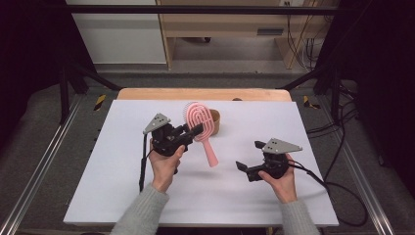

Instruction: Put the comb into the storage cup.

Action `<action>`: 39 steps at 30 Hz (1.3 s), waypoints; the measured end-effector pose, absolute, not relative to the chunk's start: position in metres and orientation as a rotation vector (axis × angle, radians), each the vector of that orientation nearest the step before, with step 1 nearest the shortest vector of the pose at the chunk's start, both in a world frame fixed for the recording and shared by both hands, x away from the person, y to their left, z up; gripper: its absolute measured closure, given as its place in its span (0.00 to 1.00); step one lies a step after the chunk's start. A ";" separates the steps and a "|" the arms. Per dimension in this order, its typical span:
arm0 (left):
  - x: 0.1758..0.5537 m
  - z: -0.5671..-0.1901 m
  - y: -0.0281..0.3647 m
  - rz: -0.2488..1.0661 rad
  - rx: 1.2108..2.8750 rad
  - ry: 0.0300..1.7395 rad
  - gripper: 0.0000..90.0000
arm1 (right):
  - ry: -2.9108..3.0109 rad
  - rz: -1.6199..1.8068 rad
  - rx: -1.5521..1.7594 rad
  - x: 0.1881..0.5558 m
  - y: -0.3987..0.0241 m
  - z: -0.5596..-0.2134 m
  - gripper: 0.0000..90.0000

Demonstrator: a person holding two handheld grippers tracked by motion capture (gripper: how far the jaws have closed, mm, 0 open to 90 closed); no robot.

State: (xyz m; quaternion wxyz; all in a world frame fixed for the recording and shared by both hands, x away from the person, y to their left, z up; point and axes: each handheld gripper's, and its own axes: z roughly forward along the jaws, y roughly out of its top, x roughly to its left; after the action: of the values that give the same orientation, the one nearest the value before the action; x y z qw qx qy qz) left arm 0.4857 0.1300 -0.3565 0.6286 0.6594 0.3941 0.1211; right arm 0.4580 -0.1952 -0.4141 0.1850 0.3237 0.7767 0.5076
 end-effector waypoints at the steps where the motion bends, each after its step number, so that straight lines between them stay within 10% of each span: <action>1: 0.486 -0.356 0.131 0.277 1.507 0.906 0.70 | 2.191 1.430 0.922 0.458 -0.196 -0.415 0.00; 39: 0.506 -0.329 0.134 0.340 1.501 0.900 0.70 | 2.185 1.434 1.033 0.464 -0.244 -0.438 0.00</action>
State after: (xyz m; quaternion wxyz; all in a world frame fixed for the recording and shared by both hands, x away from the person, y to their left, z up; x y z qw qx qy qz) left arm 0.5060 0.1341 -0.3285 0.6283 0.6550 0.3927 0.1483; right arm 0.4640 -0.2438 -0.4383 0.1650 0.3627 0.7667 0.5033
